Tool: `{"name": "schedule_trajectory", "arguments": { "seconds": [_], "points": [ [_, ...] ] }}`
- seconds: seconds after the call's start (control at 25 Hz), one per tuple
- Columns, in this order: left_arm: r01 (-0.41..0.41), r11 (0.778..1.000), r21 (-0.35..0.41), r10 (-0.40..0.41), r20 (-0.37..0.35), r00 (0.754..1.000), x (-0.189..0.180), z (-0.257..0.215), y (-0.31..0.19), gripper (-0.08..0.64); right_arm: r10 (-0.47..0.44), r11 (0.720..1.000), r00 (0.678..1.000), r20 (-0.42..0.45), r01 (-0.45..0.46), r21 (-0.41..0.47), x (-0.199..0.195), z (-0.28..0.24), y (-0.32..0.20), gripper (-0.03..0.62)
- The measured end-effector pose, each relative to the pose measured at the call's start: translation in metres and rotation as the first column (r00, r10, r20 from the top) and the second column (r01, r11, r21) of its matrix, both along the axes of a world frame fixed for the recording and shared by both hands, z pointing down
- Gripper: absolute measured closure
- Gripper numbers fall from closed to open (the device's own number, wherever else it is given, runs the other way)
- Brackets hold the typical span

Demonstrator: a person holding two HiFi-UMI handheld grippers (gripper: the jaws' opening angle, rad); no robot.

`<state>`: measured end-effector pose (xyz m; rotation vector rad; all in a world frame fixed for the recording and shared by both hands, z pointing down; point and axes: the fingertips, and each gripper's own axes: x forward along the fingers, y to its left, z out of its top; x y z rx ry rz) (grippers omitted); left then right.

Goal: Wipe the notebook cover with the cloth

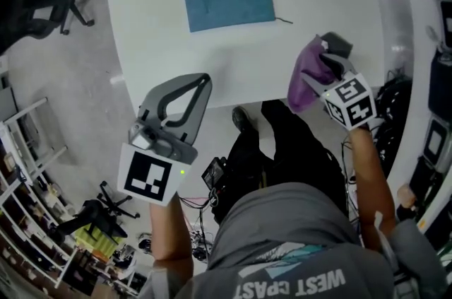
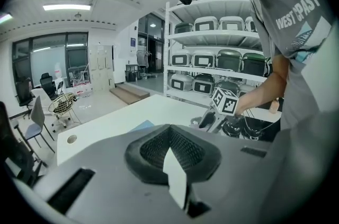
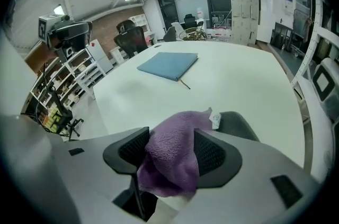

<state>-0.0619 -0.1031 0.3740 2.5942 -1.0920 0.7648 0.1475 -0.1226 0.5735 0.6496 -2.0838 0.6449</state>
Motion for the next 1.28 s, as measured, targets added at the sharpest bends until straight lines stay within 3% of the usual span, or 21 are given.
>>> {"name": "schedule_trajectory", "arguments": {
  "seconds": [0.28, 0.52, 0.84, 1.0, 1.28],
  "points": [
    [0.028, 1.000, -0.007, -0.028, -0.013, 1.000, -0.014, 0.004, 0.000, 0.558, 0.002, 0.999, 0.999, -0.039, -0.001, 0.034, -0.003, 0.008, -0.004, 0.328],
    [0.037, 0.999, -0.006, -0.037, -0.018, 0.999, -0.018, 0.006, 0.001, 0.558, -0.002, 0.999, 0.997, -0.080, 0.006, 0.050, 0.004, 0.010, -0.005, 0.468],
    [0.065, 0.998, 0.009, -0.065, -0.032, 0.997, -0.029, 0.003, 0.004, 0.558, 0.023, 0.995, 0.998, -0.066, -0.017, 0.098, 0.003, -0.003, -0.013, 0.496],
    [0.093, 0.996, 0.015, -0.092, -0.035, 0.995, -0.038, 0.000, 0.009, 0.558, 0.037, 0.985, 0.999, -0.018, -0.033, 0.171, -0.012, -0.025, -0.036, 0.497],
    [0.179, 0.984, 0.009, -0.178, -0.045, 0.983, -0.057, 0.002, 0.026, 0.558, -0.033, 0.966, 0.999, 0.025, 0.026, 0.257, -0.070, -0.033, -0.087, 0.497]
  ]
}}
